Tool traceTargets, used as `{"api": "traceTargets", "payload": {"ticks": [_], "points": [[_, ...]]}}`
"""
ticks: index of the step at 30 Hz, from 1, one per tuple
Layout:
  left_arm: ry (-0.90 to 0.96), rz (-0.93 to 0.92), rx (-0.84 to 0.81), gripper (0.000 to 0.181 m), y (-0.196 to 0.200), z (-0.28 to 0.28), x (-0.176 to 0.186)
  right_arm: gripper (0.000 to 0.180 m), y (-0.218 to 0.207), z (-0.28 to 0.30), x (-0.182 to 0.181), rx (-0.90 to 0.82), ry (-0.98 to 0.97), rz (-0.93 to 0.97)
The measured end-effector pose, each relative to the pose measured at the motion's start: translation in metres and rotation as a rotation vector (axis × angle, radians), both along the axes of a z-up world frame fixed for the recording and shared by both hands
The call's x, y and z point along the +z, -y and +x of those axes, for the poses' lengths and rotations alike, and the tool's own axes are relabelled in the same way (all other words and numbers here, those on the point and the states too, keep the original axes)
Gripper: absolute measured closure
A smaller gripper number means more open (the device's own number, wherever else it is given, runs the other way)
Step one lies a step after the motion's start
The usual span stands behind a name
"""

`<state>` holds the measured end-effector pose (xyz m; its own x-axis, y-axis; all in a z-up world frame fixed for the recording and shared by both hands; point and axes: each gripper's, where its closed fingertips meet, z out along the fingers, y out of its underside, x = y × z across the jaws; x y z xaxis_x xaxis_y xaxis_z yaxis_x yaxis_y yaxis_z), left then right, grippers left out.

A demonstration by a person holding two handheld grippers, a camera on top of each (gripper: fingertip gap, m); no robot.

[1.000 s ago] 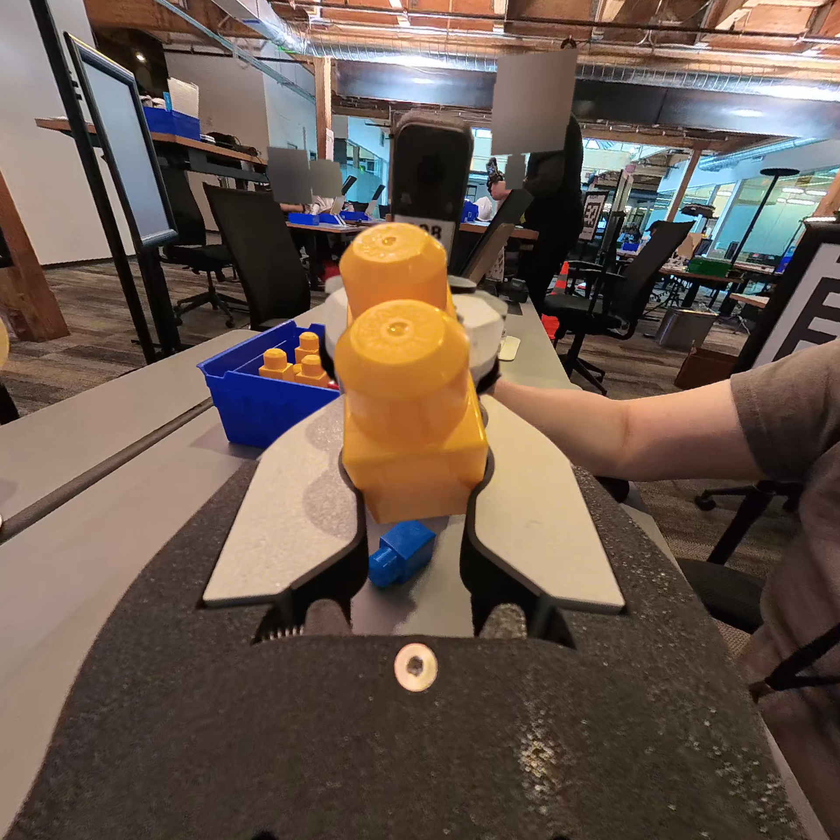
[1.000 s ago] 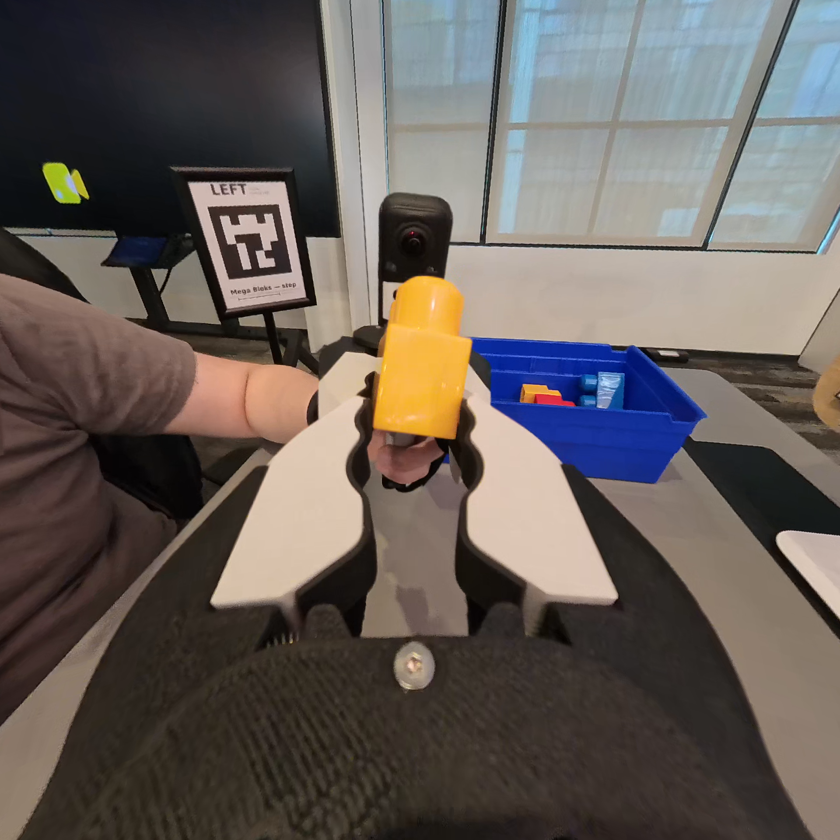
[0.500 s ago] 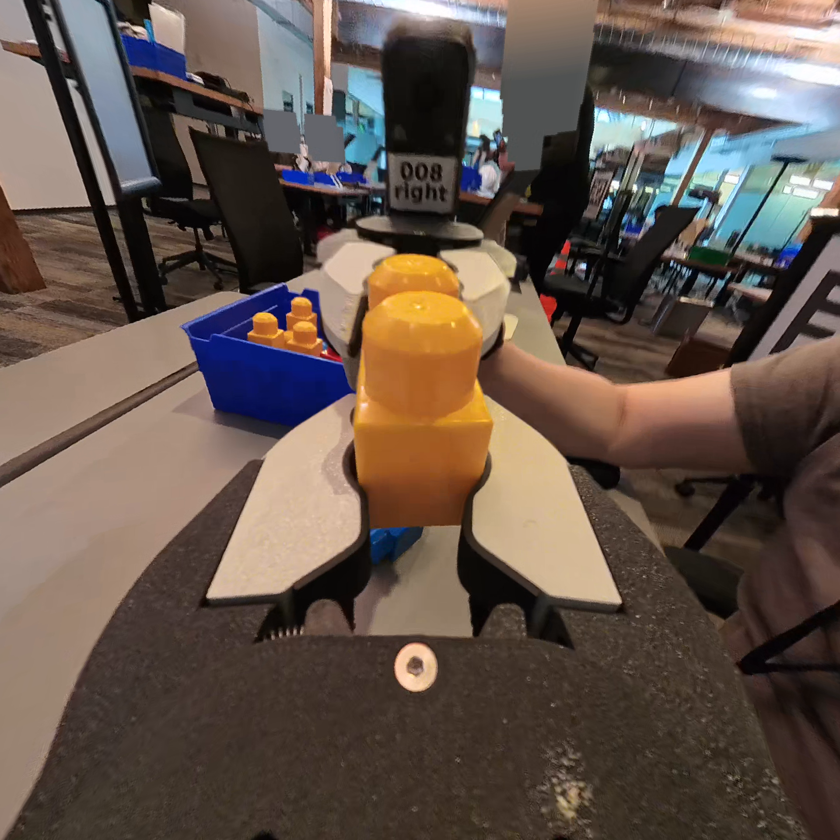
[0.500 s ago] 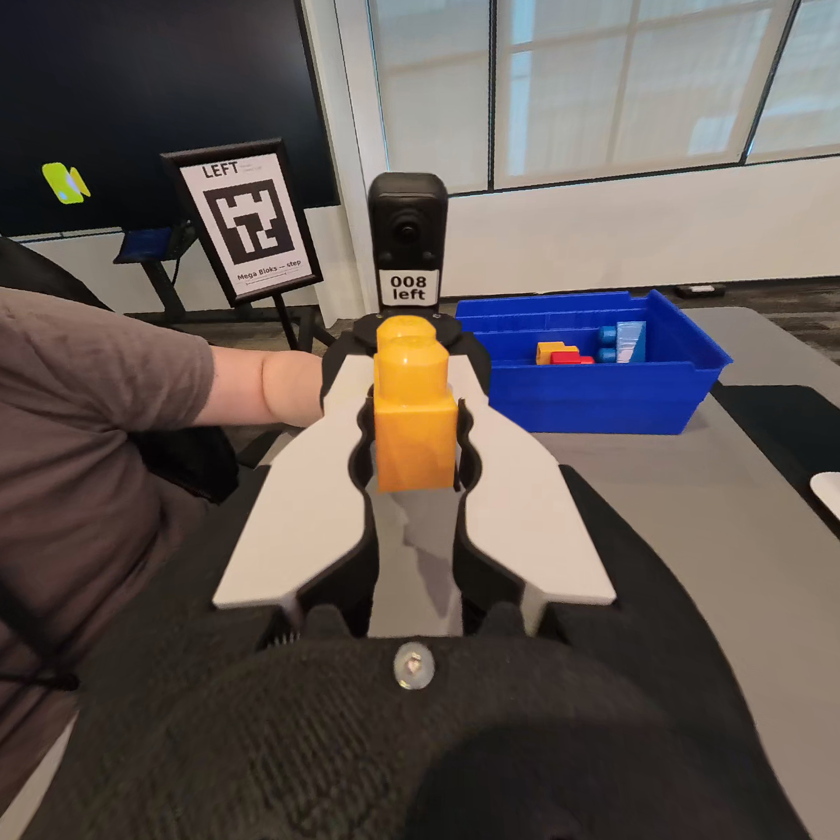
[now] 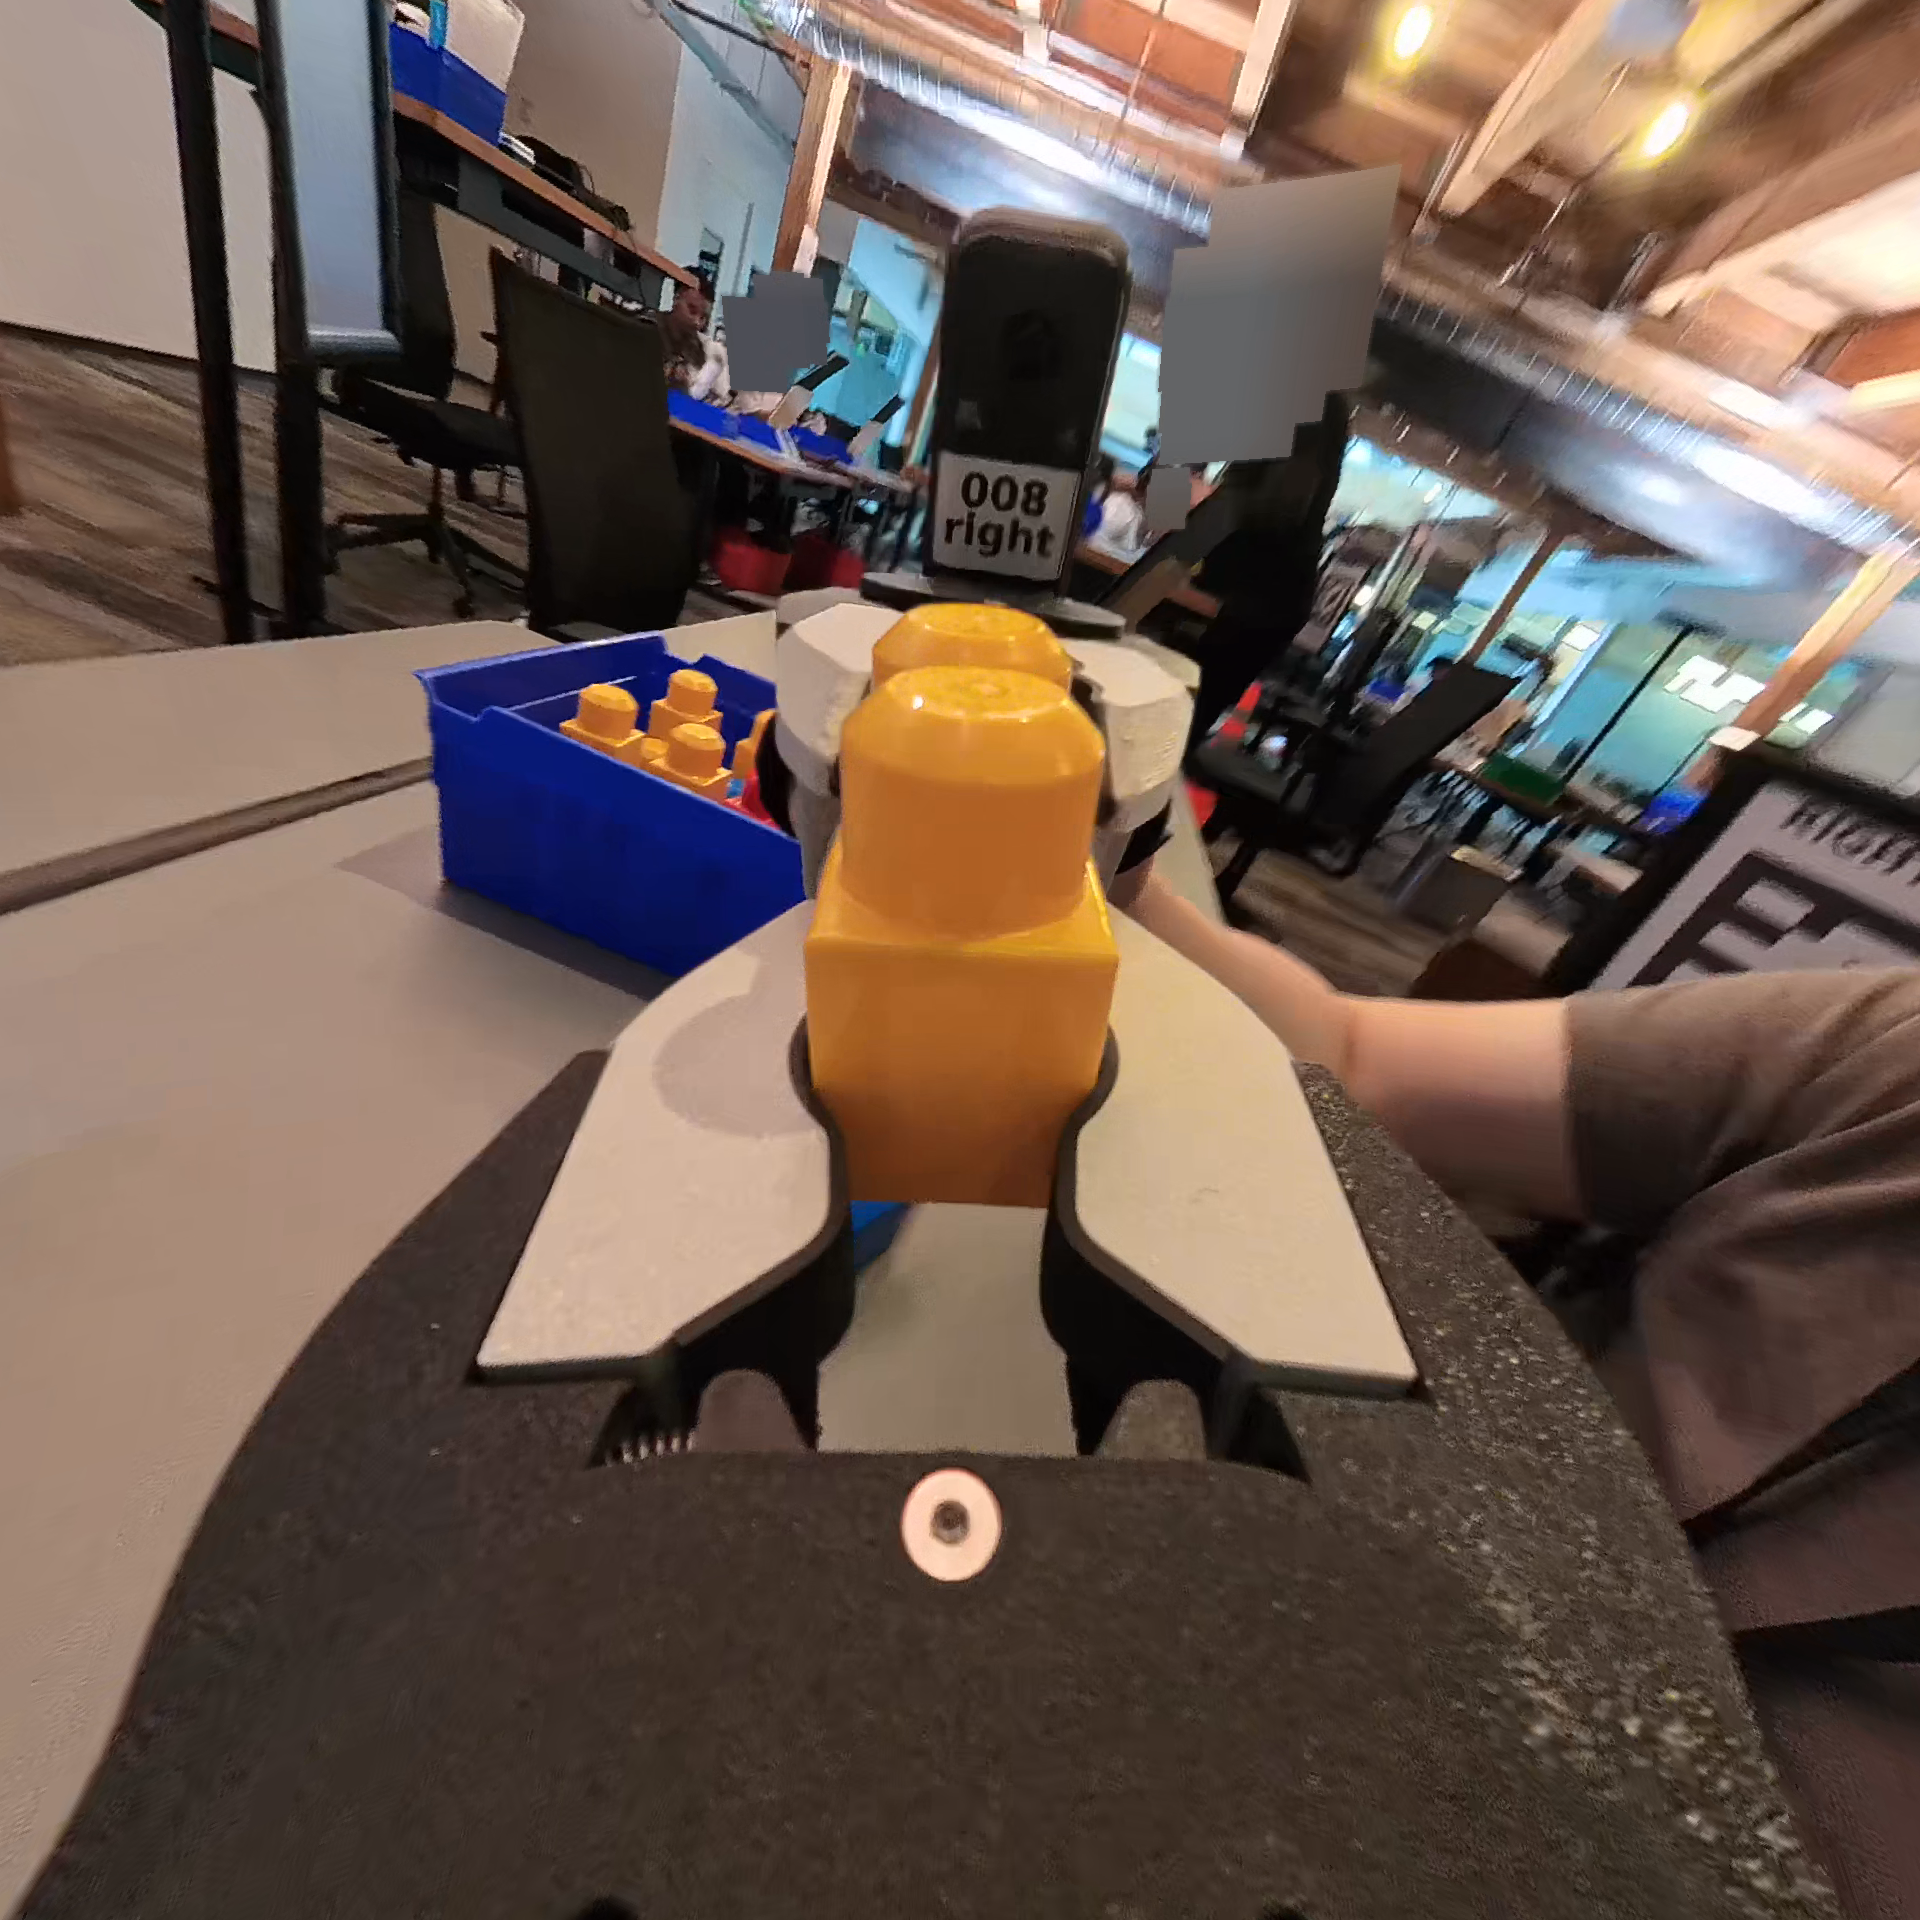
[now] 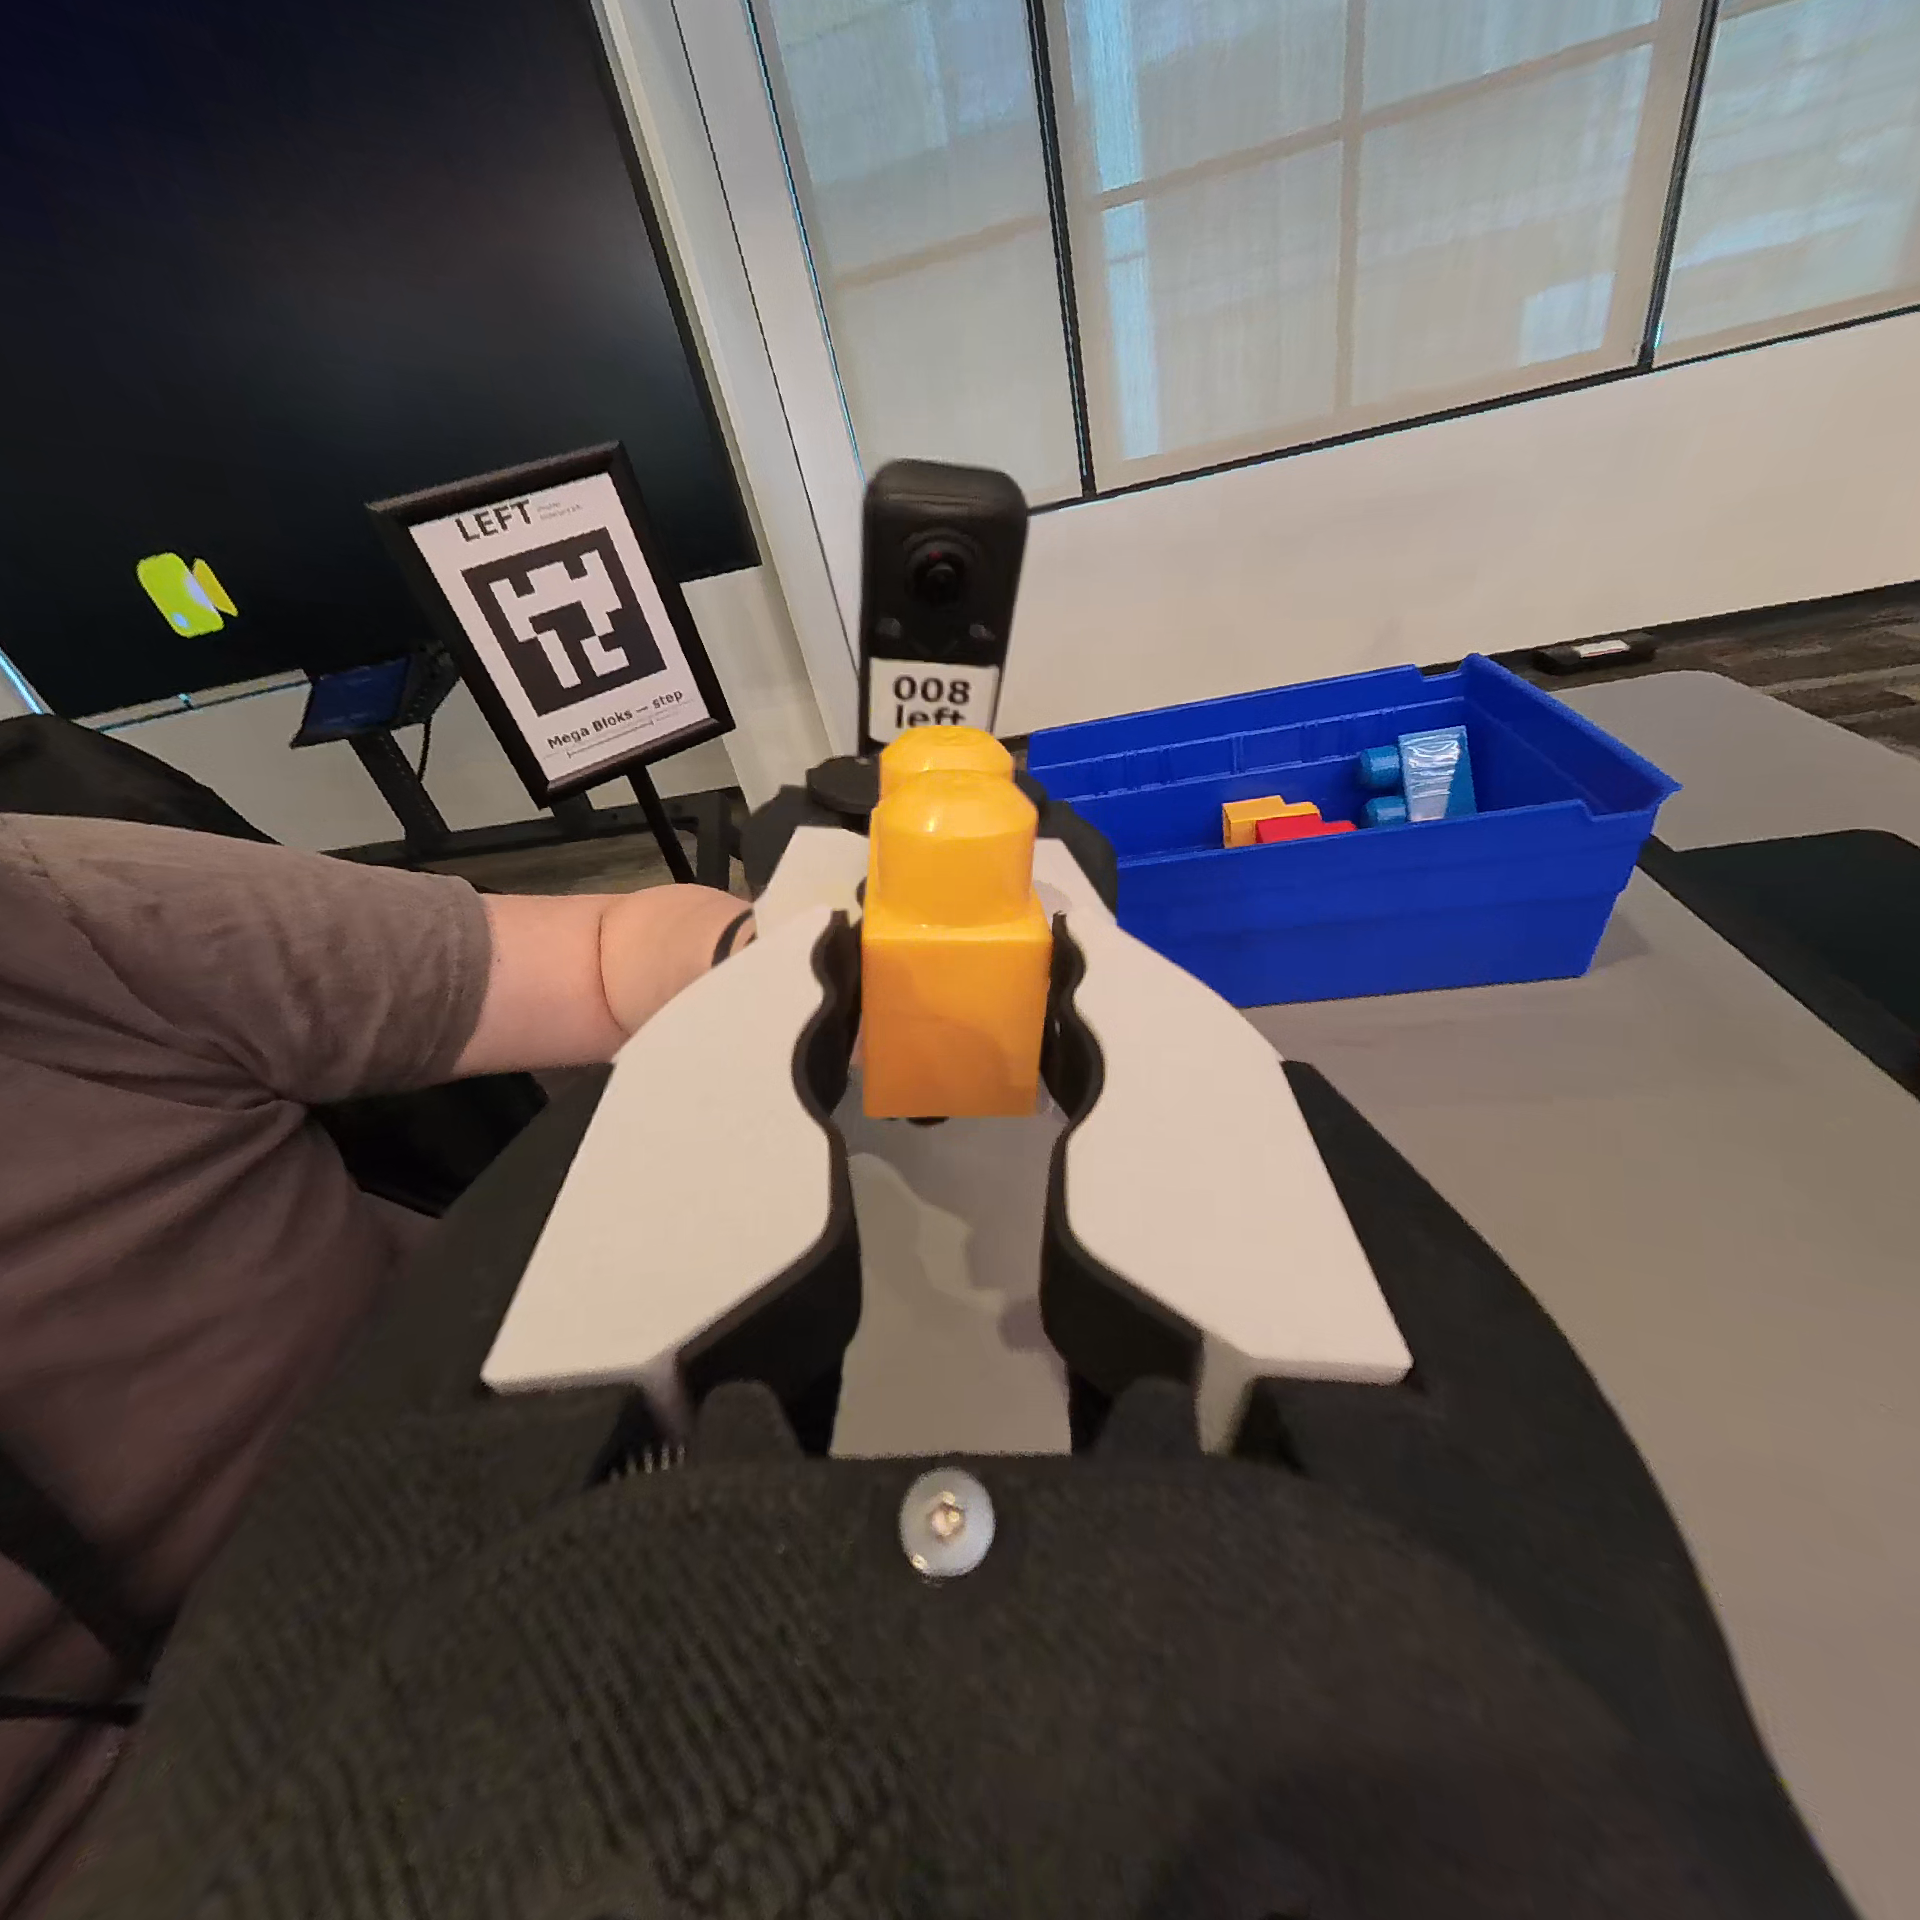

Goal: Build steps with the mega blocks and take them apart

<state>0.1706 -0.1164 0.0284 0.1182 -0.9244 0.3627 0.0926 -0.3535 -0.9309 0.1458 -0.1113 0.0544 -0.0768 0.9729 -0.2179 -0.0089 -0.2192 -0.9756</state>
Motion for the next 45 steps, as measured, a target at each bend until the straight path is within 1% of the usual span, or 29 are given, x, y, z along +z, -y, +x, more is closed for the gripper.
{"api": "traceTargets", "payload": {"ticks": [2,4,6,7,10,12,13,16,20,22,25,27,28,30,32,34,36,38,40,42,43,45], "points": [[0.061,-0.076,-0.013,0.141,-0.004,-0.004,0.002,0.137,-0.004,0.004,0.004,-0.013,-0.009,-0.019],[0.074,-0.099,0.008,0.140,-0.011,-0.009,0.000,0.134,-0.009,0.013,0.008,-0.039,0.010,-0.013],[0.073,-0.102,0.034,0.141,-0.017,-0.015,-0.002,0.134,-0.016,0.026,0.005,-0.076,0.095,-0.007],[0.074,-0.107,0.041,0.140,-0.018,-0.017,-0.002,0.135,-0.017,0.033,-0.005,-0.084,0.195,-0.011],[0.043,-0.071,0.077,0.141,-0.022,-0.022,-0.003,0.135,-0.008,0.060,-0.059,-0.044,0.620,0.011],[0.012,-0.036,0.101,0.141,-0.023,-0.023,-0.004,0.134,-0.012,0.077,-0.092,-0.084,0.853,0.057],[0.003,-0.025,0.107,0.141,-0.023,-0.023,-0.003,0.134,-0.011,0.082,-0.106,-0.083,0.942,0.053],[-0.030,0.018,0.134,0.141,-0.023,-0.025,-0.003,0.134,-0.003,0.086,-0.140,-0.060,1.123,-0.058],[-0.039,0.027,0.150,0.141,-0.023,-0.028,-0.002,0.129,0.001,0.094,-0.184,-0.066,1.368,-0.086],[-0.033,0.023,0.151,0.141,-0.023,-0.029,-0.001,0.126,0.004,0.095,-0.199,-0.064,1.445,-0.113],[-0.038,0.033,0.158,0.141,-0.023,-0.031,0.000,0.126,0.004,0.089,-0.211,-0.074,1.485,-0.120],[-0.035,0.033,0.155,0.141,-0.022,-0.031,0.001,0.141,0.006,0.089,-0.215,-0.064,1.508,-0.130],[-0.032,0.031,0.151,0.141,-0.021,-0.031,0.001,0.142,0.005,0.090,-0.214,-0.068,1.513,-0.129],[-0.033,0.030,0.139,0.141,-0.018,-0.030,0.002,0.142,-0.004,0.090,-0.205,-0.109,1.468,-0.123],[-0.036,0.024,0.119,0.141,-0.013,-0.026,-0.001,0.142,-0.016,0.076,-0.180,-0.168,1.273,-0.167],[-0.033,0.003,0.084,0.141,-0.007,-0.019,-0.005,0.142,-0.033,0.060,-0.138,-0.241,0.994,-0.206],[-0.024,-0.043,0.036,0.141,0.000,-0.008,-0.012,0.142,-0.049,0.049,-0.084,-0.308,0.653,-0.220],[-0.021,-0.083,-0.011,0.141,0.006,0.003,-0.022,0.143,-0.049,0.045,-0.027,-0.278,0.315,-0.229],[-0.043,-0.106,-0.037,0.141,0.009,0.014,-0.033,0.143,-0.040,0.048,0.012,-0.205,0.081,-0.252],[-0.050,-0.109,-0.057,0.140,0.013,0.021,-0.039,0.143,-0.030,0.047,0.032,-0.128,-0.051,-0.264],[-0.049,-0.111,-0.065,0.141,0.014,0.023,-0.040,0.143,-0.028,0.044,0.033,-0.116,-0.076,-0.270],[-0.044,-0.107,-0.069,0.141,0.015,0.026,-0.040,0.143,-0.025,0.032,0.025,-0.100,-0.059,-0.271]]}}
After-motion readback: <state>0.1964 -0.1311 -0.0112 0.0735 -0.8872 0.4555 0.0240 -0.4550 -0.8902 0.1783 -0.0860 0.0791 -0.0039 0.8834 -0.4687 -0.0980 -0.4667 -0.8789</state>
